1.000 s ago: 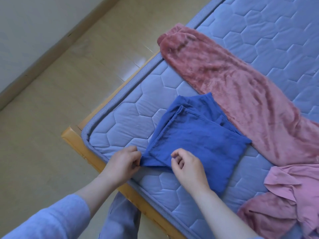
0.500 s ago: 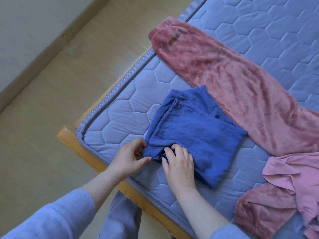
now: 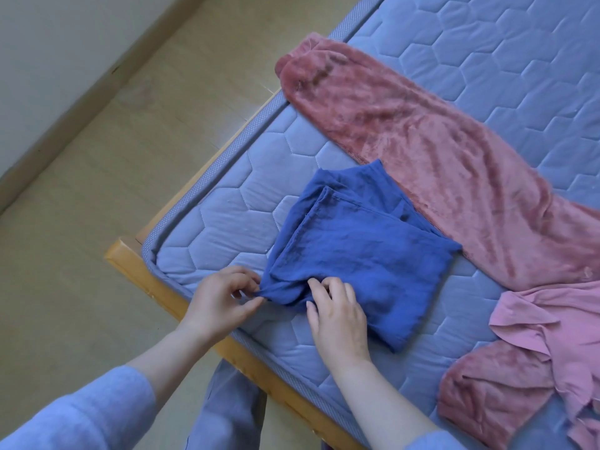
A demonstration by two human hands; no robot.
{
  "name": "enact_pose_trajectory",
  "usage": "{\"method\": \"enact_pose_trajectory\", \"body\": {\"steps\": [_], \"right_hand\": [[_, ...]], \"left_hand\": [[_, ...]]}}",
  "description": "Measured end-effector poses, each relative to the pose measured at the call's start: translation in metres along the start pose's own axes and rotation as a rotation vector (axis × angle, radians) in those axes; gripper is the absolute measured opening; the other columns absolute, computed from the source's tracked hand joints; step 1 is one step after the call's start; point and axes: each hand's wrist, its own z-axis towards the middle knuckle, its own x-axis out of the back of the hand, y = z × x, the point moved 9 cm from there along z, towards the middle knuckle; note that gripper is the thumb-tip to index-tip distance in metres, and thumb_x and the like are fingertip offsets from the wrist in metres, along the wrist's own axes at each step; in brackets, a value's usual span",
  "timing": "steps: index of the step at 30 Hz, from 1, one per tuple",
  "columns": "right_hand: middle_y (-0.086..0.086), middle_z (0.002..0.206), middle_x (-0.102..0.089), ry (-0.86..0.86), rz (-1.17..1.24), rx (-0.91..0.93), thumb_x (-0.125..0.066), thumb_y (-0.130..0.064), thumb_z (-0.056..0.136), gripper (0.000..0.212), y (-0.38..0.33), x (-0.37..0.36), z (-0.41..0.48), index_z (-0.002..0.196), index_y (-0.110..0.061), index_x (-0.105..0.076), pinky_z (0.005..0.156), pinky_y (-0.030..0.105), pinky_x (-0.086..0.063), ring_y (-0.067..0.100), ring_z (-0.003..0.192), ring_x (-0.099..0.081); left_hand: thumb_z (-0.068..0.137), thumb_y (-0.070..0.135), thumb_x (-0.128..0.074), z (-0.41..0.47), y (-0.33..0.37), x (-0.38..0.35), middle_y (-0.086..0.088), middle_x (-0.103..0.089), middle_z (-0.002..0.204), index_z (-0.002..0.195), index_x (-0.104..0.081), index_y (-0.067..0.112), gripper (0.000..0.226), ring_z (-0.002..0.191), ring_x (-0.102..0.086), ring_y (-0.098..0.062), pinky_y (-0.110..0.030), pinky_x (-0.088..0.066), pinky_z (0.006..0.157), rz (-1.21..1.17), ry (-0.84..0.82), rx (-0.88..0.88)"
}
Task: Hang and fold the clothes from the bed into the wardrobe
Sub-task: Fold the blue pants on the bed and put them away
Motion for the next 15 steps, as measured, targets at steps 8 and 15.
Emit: {"method": "enact_pose_trajectory", "body": {"steps": [8, 15], "right_hand": [[-0.002, 0.075, -0.058, 0.050, 0.059, 0.065, -0.074, -0.017, 0.075, 0.013, -0.005, 0.005, 0.009, 0.079, -0.017, -0.062, 0.062, 0.036, -0.050, 0.024, 0.071, -0.057], [-0.003, 0.072, -0.052, -0.054, 0.068, 0.216, -0.062, -0.022, 0.075, 0.011, -0.021, 0.002, -0.006, 0.070, -0.018, -0.053, 0.058, 0.031, -0.045, 0.019, 0.066, -0.053]], "left_hand": [[0.070, 0.018, -0.068, -0.019, -0.002, -0.006, 0.008, -0.044, 0.049, 0.057, -0.041, 0.026, 0.031, 0.046, -0.039, -0.006, -0.023, -0.033, 0.046, -0.075, 0.126, 0.082], [0.091, 0.031, -0.051, -0.020, -0.031, -0.029, 0.000, -0.036, 0.050, 0.055, -0.032, 0.016, 0.043, 0.056, -0.048, -0.022, -0.033, -0.024, 0.049, 0.518, -0.172, 0.176]]}}
